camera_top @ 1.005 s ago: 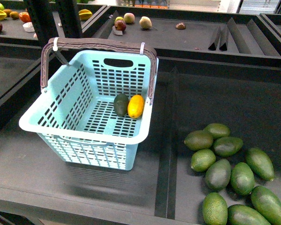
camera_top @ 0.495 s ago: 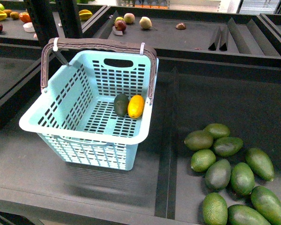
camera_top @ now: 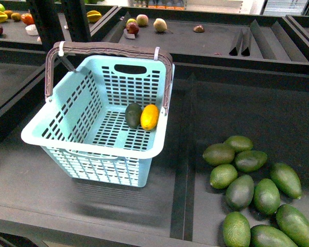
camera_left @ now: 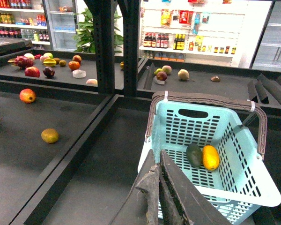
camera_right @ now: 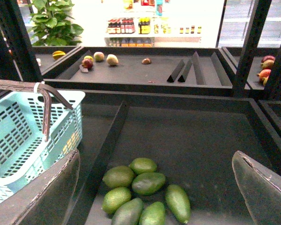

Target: Pick mango and avocado into basket

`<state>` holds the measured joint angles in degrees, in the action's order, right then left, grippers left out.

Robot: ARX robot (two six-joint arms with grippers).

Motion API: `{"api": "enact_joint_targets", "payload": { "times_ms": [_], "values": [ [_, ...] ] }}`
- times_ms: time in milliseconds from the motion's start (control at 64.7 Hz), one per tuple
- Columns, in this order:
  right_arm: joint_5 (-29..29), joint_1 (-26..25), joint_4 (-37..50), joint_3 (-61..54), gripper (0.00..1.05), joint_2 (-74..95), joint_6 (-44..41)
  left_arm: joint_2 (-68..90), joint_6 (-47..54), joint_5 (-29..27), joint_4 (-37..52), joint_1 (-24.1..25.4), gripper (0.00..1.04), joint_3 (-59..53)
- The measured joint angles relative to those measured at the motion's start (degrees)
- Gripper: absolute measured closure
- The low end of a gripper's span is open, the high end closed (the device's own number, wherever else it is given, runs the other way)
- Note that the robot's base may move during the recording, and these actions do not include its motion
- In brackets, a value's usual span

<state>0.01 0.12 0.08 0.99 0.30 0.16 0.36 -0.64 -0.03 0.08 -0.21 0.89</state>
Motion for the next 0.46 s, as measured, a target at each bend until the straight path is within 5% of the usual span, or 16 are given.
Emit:
{"api": "enact_joint_targets", "payload": {
  "times_ms": [108,464],
  "values": [
    [0.0,0.0,0.0,0.0,0.09,0.0,0.0,0.0,0.0,0.0,0.0,0.0,1.02,0.0],
    [0.0,0.0,0.0,0.0,0.09,0.0,0.0,0.0,0.0,0.0,0.0,0.0,0.24,0.0]
  ]
}}
